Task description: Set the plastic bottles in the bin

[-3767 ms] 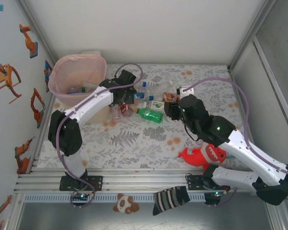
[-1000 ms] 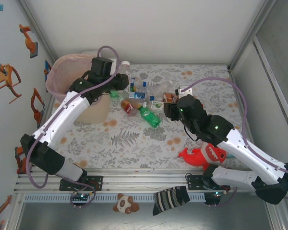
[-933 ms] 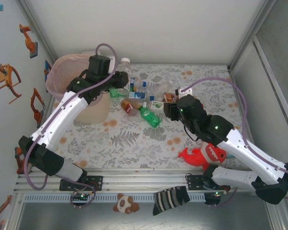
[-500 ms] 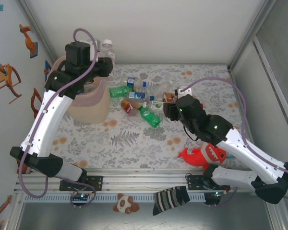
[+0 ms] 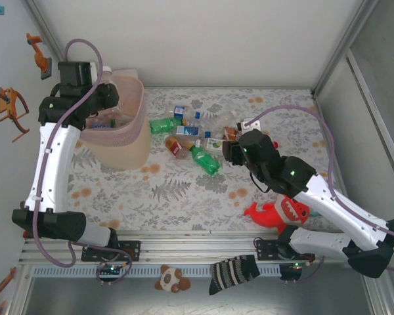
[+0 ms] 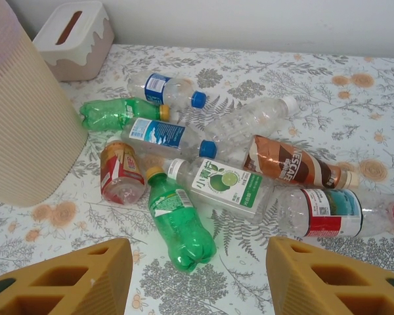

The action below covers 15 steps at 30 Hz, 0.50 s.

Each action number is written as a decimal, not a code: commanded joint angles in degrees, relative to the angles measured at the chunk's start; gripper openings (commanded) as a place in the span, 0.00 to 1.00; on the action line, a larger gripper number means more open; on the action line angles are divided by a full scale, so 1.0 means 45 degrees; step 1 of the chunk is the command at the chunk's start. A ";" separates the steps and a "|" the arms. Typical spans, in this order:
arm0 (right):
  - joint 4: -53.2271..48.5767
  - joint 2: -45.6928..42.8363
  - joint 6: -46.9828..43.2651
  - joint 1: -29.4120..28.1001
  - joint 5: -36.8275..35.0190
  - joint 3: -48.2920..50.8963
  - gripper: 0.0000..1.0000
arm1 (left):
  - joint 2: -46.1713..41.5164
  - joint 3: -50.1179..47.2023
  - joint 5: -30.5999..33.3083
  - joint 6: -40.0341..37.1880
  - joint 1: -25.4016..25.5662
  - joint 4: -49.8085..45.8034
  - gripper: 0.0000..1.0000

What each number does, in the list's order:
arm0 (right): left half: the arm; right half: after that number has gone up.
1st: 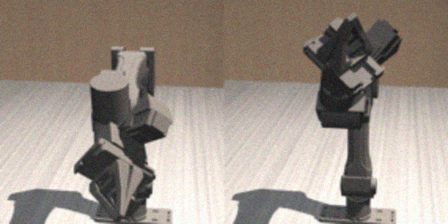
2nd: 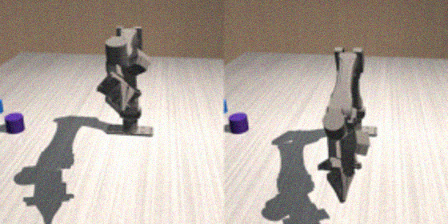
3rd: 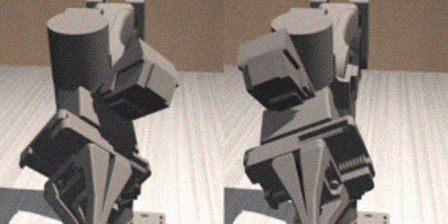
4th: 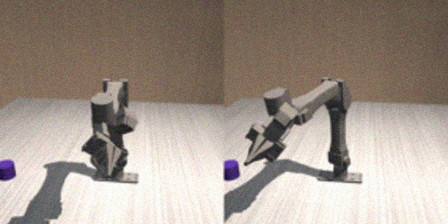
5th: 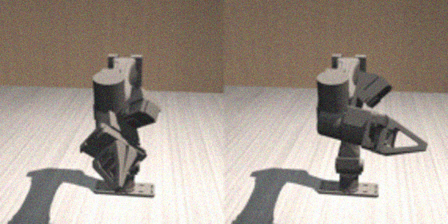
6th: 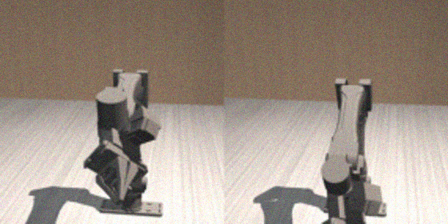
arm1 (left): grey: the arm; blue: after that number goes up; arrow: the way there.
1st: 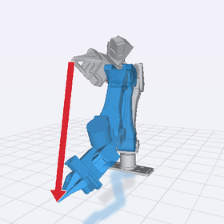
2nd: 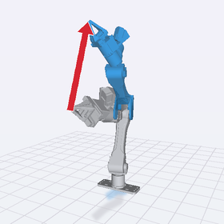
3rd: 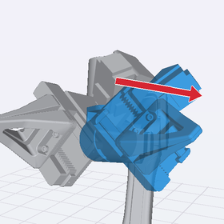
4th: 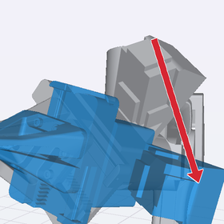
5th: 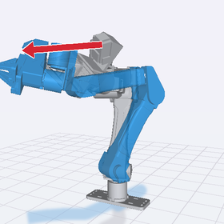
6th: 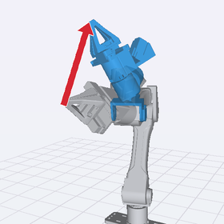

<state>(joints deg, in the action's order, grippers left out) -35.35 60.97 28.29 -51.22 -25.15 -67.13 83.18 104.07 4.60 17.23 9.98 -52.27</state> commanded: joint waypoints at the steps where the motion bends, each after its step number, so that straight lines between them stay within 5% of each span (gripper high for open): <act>1: 0.0064 0.0060 -0.0061 -0.0063 -0.0194 -0.0311 0.56 | 0.0214 -0.0177 -0.0556 -0.0809 -0.0254 -0.0722 0.31; 15: 0.0054 0.0160 -0.0026 -0.0063 -0.0137 -0.0286 0.56 | 0.1113 -0.2170 -0.0320 -0.2825 -0.0915 -0.0878 0.29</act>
<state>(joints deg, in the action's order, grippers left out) -35.35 61.41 28.29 -51.22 -24.97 -67.13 87.20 95.98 3.22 7.51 6.61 -56.58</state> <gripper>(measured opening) 0.559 0.365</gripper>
